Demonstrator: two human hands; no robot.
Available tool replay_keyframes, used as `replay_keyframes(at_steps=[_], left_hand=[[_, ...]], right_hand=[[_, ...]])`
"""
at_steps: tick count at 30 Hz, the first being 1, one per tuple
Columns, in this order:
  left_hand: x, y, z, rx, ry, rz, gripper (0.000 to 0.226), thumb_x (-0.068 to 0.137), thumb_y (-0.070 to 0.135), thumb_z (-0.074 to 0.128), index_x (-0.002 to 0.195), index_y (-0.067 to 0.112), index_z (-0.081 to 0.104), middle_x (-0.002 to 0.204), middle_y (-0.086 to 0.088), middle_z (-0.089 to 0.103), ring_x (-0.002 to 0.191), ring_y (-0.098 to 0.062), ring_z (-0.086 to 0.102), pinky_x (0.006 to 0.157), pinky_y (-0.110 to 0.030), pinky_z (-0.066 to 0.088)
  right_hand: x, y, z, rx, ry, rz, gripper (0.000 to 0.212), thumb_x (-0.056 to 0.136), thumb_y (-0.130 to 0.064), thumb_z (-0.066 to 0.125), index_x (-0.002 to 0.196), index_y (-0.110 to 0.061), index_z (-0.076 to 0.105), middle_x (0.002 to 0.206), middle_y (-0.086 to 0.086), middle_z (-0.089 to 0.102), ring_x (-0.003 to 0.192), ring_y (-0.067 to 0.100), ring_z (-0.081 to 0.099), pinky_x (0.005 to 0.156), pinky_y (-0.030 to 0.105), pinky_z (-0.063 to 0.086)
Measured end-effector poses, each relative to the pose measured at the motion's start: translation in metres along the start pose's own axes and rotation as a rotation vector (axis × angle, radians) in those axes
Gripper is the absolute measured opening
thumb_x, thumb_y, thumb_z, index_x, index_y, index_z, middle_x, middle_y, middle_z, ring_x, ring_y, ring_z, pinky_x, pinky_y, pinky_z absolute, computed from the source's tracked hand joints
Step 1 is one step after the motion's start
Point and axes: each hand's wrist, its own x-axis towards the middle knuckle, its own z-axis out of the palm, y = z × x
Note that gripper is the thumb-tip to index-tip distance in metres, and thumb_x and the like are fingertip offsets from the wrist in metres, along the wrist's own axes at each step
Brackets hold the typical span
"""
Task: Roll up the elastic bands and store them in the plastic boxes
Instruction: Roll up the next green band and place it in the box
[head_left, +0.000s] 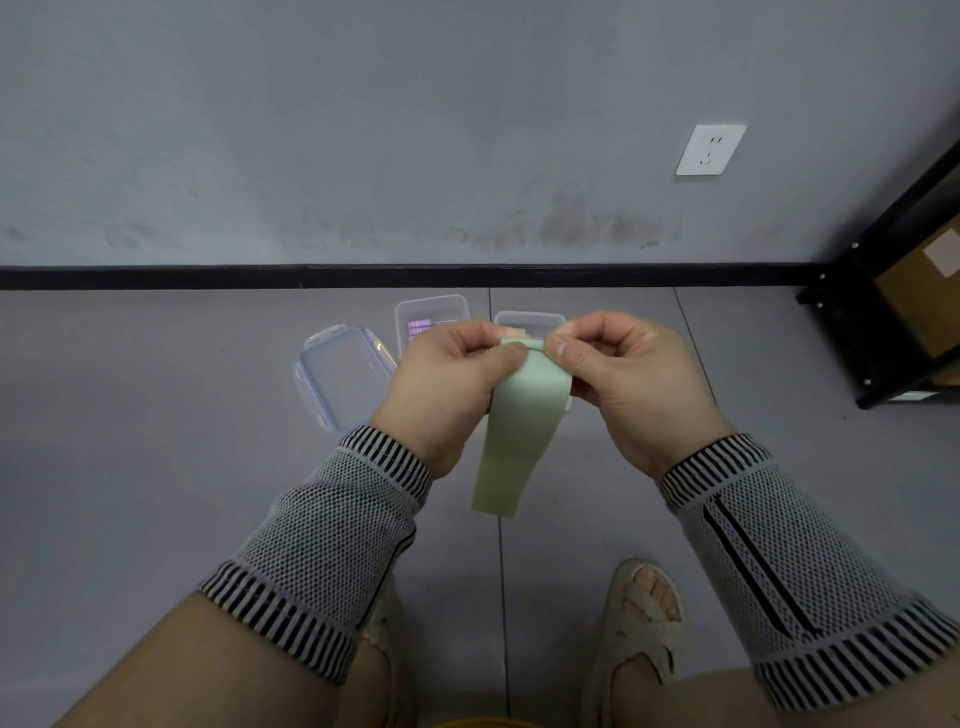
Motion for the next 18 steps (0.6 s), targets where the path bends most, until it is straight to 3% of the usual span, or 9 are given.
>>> replay_keyframes(at_steps=[3,6,11,18], left_hand=[[0.0003,0.0006,-0.0002,-0.032,-0.010,-0.009,0.011,0.090,0.000,0.054,0.087,0.003,0.064,0.078,-0.010,0.067,0.066,-0.015,0.064,0.063,-0.025,0.053],[-0.0001,0.0016,0.0005,-0.042,-0.011,-0.015,0.013,0.090,-0.001,0.053,0.089,0.004,0.065,0.081,-0.011,0.067,0.071,-0.018,0.064,0.070,-0.030,0.053],[-0.0031,0.0035,0.0011,-0.052,-0.028,-0.013,0.019,0.089,-0.004,0.052,0.082,0.009,0.063,0.081,-0.010,0.066,0.072,-0.019,0.061,0.068,-0.031,0.051],[-0.0034,0.0046,0.0014,-0.063,-0.046,-0.032,0.019,0.087,-0.008,0.050,0.084,0.006,0.063,0.081,-0.010,0.063,0.070,-0.018,0.060,0.065,-0.030,0.050]], right_hand=[[0.0000,-0.0008,0.0005,0.026,-0.024,0.006,0.013,0.081,0.006,0.064,0.076,-0.006,0.064,0.069,0.007,0.064,0.066,0.016,0.064,0.065,0.025,0.053],[0.0009,-0.0012,0.0005,0.073,-0.043,0.055,0.013,0.083,0.008,0.060,0.079,-0.005,0.061,0.067,0.005,0.062,0.062,0.013,0.062,0.061,0.022,0.051],[0.0008,-0.0021,-0.0035,0.115,-0.113,0.165,0.005,0.086,0.002,0.058,0.088,-0.002,0.060,0.078,0.011,0.065,0.071,0.019,0.064,0.070,0.033,0.057],[0.0003,-0.0050,-0.0033,0.028,-0.089,0.118,0.014,0.081,0.008,0.061,0.077,-0.005,0.060,0.080,0.020,0.061,0.074,0.028,0.060,0.073,0.038,0.053]])
